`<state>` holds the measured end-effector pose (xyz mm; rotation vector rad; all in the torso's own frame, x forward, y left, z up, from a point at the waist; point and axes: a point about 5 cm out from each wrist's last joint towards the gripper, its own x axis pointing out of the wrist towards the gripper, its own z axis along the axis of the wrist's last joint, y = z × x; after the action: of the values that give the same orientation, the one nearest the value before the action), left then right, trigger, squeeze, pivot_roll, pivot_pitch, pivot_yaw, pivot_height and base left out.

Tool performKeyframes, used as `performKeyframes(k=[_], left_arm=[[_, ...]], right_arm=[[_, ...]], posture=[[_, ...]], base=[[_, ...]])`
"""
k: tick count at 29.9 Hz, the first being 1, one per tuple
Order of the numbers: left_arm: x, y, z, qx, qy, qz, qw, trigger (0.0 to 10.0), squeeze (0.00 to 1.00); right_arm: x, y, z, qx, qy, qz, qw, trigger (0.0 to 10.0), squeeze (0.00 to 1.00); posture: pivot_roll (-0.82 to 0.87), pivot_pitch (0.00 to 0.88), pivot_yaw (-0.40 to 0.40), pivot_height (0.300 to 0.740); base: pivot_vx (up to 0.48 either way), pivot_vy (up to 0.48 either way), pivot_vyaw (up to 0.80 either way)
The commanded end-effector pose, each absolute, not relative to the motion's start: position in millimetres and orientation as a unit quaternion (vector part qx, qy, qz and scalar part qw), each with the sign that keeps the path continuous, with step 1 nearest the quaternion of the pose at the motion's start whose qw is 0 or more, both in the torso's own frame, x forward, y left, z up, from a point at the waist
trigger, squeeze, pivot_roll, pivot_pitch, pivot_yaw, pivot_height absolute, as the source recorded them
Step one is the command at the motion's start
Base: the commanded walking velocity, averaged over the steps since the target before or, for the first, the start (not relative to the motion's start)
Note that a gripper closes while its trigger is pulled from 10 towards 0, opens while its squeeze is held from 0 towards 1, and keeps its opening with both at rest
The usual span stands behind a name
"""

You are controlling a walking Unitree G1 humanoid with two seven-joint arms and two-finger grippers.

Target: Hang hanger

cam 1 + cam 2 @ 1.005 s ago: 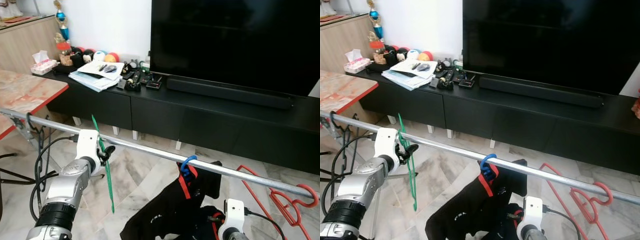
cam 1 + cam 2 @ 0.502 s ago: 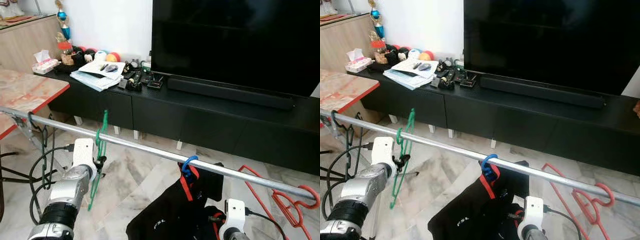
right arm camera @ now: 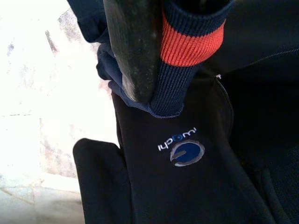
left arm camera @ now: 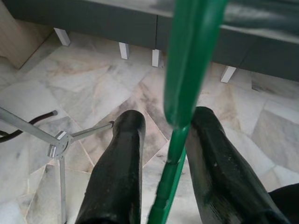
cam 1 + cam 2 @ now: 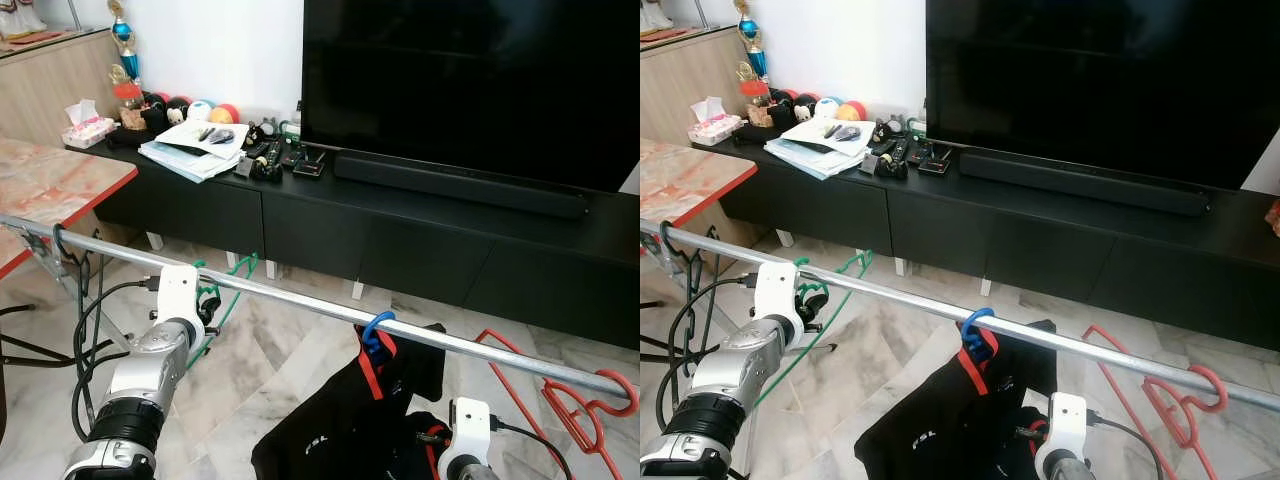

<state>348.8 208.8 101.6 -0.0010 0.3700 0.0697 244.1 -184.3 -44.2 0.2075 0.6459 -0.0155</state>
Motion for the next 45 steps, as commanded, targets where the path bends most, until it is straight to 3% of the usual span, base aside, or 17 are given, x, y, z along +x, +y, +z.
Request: performKeyframes(k=[1,20,28,35,45], left_arm=[[351,205,106,0.006,0.176,0.024,0.984,0.0,0.00],[346,209,101,0.014,0.202,0.026,0.979,0.0,0.00],[338,214,102,0.020,0.172,0.036,0.984,0.0,0.00],[321,227,110,0.063,0.113,0.037,0.991,0.0,0.00],[290,236,96,0.101,0.112,0.019,0.988,0.0,0.00]], right_arm=[[247,-186,-42,0.098,0.311,-0.006,0.945,10.0,0.00],[245,-186,-43,0.097,0.315,-0.005,0.944,10.0,0.00],[245,-187,-43,0.097,0.316,-0.005,0.944,10.0,0.00],[245,-189,-43,0.094,0.313,-0.010,0.945,10.0,0.00],[244,-191,-43,0.093,0.311,-0.015,0.946,10.0,0.00]], posture=[[0.14,0.000,-0.024,0.740],[0.14,0.000,-0.033,0.740],[0.14,0.000,-0.035,0.740],[0.15,0.000,-0.040,0.740],[0.15,0.000,-0.040,0.740]], base=[[0.000,0.000,0.00],[0.000,0.000,0.00],[0.000,0.000,0.00],[0.000,0.000,0.00],[0.000,0.000,0.00]])
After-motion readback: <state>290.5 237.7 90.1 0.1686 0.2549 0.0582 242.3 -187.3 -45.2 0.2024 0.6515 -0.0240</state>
